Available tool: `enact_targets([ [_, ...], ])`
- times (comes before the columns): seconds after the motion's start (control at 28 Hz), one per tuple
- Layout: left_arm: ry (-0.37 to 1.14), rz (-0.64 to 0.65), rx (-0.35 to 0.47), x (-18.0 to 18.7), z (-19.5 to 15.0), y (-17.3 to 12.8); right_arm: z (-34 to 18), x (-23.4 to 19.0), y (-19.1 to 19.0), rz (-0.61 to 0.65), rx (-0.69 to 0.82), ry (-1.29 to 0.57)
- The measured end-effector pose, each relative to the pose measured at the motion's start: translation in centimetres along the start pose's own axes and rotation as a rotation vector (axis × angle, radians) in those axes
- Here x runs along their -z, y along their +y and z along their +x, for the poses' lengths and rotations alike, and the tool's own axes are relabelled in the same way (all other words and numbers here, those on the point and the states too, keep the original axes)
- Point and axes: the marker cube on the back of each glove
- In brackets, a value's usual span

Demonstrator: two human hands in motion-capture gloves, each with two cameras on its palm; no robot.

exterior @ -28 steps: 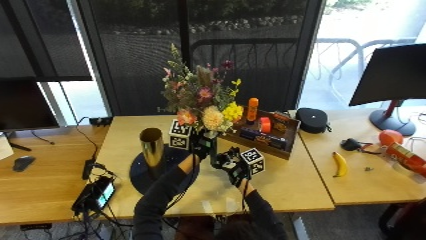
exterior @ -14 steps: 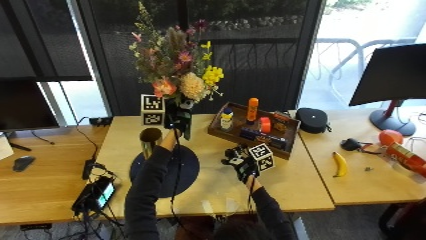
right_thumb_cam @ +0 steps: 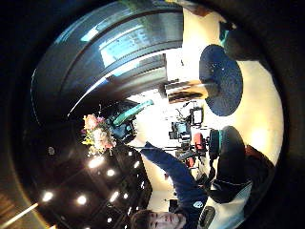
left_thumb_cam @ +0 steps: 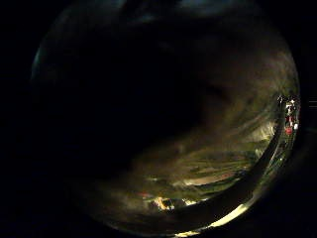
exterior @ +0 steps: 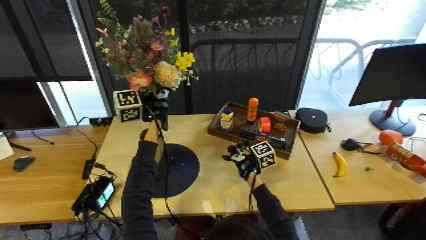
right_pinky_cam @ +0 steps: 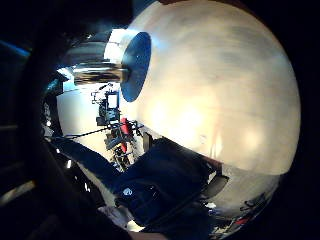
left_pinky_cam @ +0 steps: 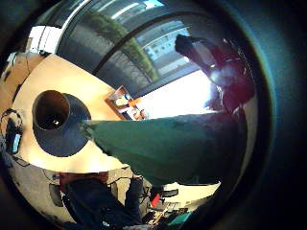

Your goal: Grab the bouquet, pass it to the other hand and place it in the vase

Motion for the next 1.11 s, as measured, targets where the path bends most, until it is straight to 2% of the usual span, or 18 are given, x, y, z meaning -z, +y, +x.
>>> enact_targets([
  [0.46,0.010,0.072,0.065,1.8,-2.5,-2.4,-1.2,1.0,-0.4,0.093,0.001,-0.046],
  [1.11,-0.014,0.095,0.069,2.9,-4.4,-4.1,-1.7,3.1,-0.2,0.186,0.013,-0.136],
])
